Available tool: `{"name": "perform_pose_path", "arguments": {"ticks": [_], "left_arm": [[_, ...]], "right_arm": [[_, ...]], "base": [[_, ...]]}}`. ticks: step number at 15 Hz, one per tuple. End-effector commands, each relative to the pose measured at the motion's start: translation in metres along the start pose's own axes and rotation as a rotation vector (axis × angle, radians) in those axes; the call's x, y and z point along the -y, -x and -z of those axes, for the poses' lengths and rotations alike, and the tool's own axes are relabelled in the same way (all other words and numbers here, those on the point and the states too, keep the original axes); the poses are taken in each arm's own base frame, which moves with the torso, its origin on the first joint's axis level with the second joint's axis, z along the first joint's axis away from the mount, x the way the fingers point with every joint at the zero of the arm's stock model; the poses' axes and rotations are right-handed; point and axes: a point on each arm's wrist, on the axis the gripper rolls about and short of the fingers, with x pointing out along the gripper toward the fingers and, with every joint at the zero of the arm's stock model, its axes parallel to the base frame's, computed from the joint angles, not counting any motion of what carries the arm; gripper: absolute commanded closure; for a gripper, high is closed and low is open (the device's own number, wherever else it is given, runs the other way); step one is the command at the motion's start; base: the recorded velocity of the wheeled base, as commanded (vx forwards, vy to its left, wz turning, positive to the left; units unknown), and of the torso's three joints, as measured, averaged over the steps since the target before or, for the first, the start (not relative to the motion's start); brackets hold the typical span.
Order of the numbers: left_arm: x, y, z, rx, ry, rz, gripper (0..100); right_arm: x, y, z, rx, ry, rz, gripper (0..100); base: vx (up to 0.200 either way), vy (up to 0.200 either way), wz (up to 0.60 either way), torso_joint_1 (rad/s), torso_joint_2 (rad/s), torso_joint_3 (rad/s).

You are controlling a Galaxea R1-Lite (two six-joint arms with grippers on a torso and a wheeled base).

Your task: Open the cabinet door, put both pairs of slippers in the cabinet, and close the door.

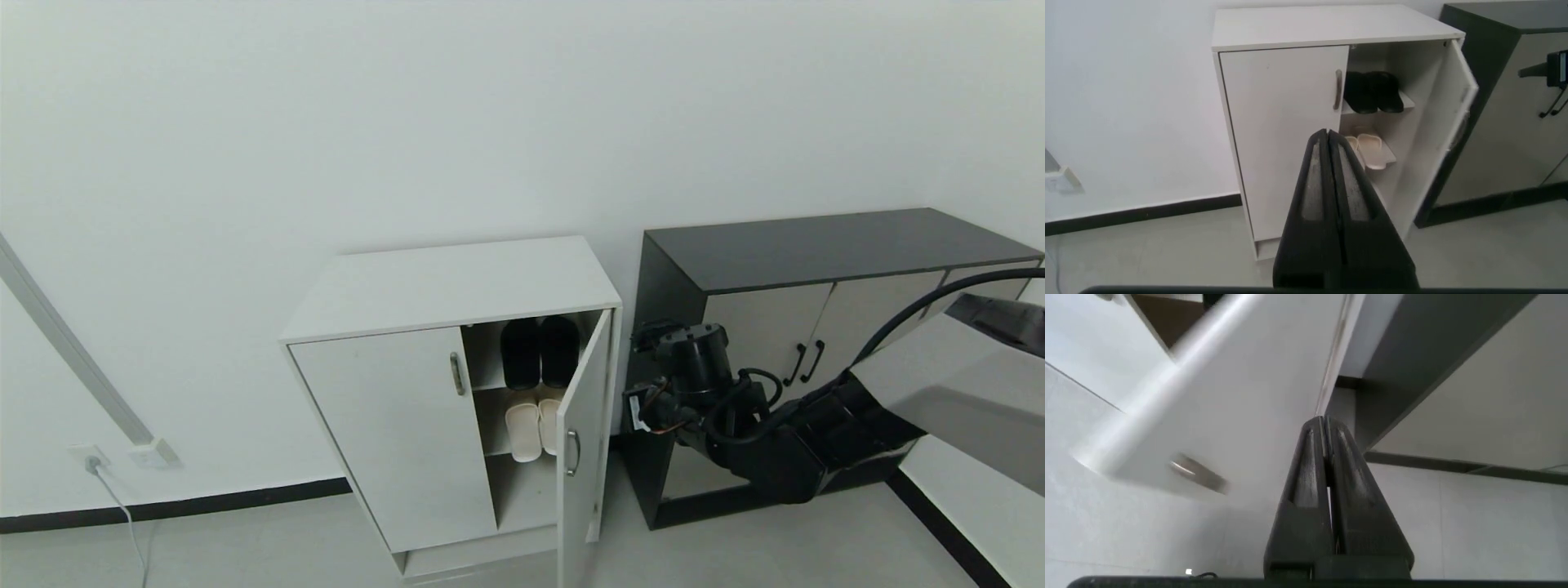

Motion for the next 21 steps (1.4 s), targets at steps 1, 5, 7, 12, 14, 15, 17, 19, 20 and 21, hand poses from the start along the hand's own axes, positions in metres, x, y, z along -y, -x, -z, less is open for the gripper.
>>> {"name": "perform_pose_path", "arguments": {"ticks": [1,5,7,12,14,15,17,19,20,21], "left_arm": [[0.0,0.0,0.0,0.0,0.001,0.0,100],[0.0,0.0,0.0,0.0,-0.001,0.0,100],[0.0,0.0,0.0,0.0,0.001,0.0,100],[0.0,0.0,0.0,0.0,0.001,-0.002,100],[0.0,0.0,0.0,0.0,0.001,-0.002,100],[0.0,0.0,0.0,0.0,0.001,-0.002,100],[0.0,0.0,0.0,0.0,-0.001,-0.002,100],[0.0,0.0,0.0,0.0,-0.001,0.0,100],[0.0,0.0,0.0,0.0,-0.001,0.0,100],[0.0,0.0,0.0,0.0,-0.001,0.0,100]], "right_arm": [[0.0,0.003,-0.001,0.004,0.0,-0.002,100],[-0.004,0.006,0.002,0.009,0.0,-0.029,100],[-0.004,0.01,0.002,0.01,-0.003,-0.071,100],[-0.002,0.014,0.015,0.03,-0.003,-0.098,100],[0.0,0.019,0.027,0.022,0.013,-0.103,100],[-0.001,0.023,0.035,0.02,0.017,-0.111,100],[-0.002,0.03,0.046,0.025,0.022,-0.124,100],[-0.004,0.04,0.06,0.023,0.032,-0.15,100],[-0.005,0.046,0.068,0.026,0.036,-0.165,100],[-0.006,0.05,0.072,0.031,0.038,-0.174,100]], "base": [[0.0,0.0,0.0,0.0,0.0,0.0],[0.0,0.0,0.6,0.002,0.0,0.002],[0.0,0.0,0.6,0.007,0.0,-0.002],[0.0,0.0,0.0,0.0,0.0,0.0],[0.0,0.0,0.0,0.0,0.0,0.0],[0.0,0.0,0.0,0.0,0.0,0.0],[0.0,0.0,0.0,0.0,0.0,0.0],[0.0,0.0,0.0,0.0,0.0,0.0],[0.2,0.0,0.0,0.002,0.0,0.002],[0.2,0.0,0.0,-0.002,0.0,0.007]]}}
